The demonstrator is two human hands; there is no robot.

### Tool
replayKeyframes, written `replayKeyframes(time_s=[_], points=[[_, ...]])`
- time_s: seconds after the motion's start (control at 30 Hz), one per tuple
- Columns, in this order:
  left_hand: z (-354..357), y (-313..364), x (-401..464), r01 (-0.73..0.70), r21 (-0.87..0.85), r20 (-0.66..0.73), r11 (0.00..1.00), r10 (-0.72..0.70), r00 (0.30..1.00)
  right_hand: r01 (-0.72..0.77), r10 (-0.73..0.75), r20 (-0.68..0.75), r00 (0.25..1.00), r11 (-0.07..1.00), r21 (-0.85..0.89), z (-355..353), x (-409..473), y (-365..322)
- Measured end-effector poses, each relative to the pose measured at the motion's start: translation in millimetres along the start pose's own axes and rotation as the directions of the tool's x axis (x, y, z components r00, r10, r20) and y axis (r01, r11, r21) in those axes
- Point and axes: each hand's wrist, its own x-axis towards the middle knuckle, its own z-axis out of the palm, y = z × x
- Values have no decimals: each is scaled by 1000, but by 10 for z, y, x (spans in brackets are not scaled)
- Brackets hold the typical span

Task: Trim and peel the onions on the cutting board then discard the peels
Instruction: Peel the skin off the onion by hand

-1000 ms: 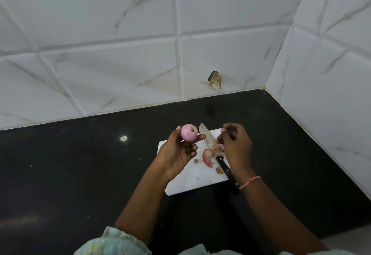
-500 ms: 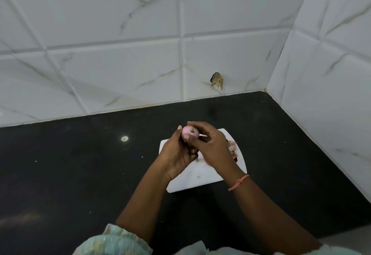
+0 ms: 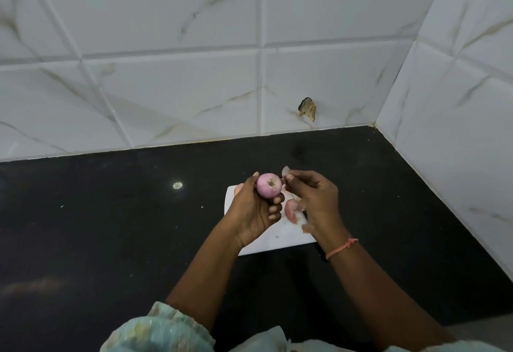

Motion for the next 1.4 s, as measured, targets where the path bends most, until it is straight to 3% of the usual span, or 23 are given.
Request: replayKeyframes(time_s=[0.13,0.2,0.33,0.43,0.53,0.67,0.87,1.03,1.13,1.23,1.4], points=[[-109,89,0,-78,27,-127,997,80,989,5,-40,-197,980,985,-173,-170,102,-2],[-243,131,-5,-174,206,-221,963,219,950,-11,-26,-236,971,988,-154,-238,119,7],[-627,102,-70,-166,725,-298,668,522,799,-102,71,-177,982,979,-174,-349,82,91],[-881,40,-138,-47,853,-329,519,607,723,-119,86,-112,990,931,-344,-418,38,240],[-1064,-38,-148,63,888,-368,455,624,689,15,-60,-70,996,855,-519,-432,-25,458],[-1242,-172,-86,154,877,-425,456,584,691,159,-120,104,987,745,-648,-374,-56,641],[-1327,-261,-10,98,895,-374,435,612,697,257,-114,244,963,659,-707,-311,-14,785],[-1378,-226,-16,125,894,-389,431,603,696,292,-163,245,956,637,-713,-321,64,817],[-1315,-225,6,42,903,-336,427,644,687,302,-220,210,953,606,-736,-343,136,823],[-1185,-264,64,-54,887,-281,458,630,724,263,-233,153,961,577,-773,-372,182,798],[-1100,-428,158,-40,906,-233,421,577,783,120,-131,74,989,385,-915,-485,180,768]])
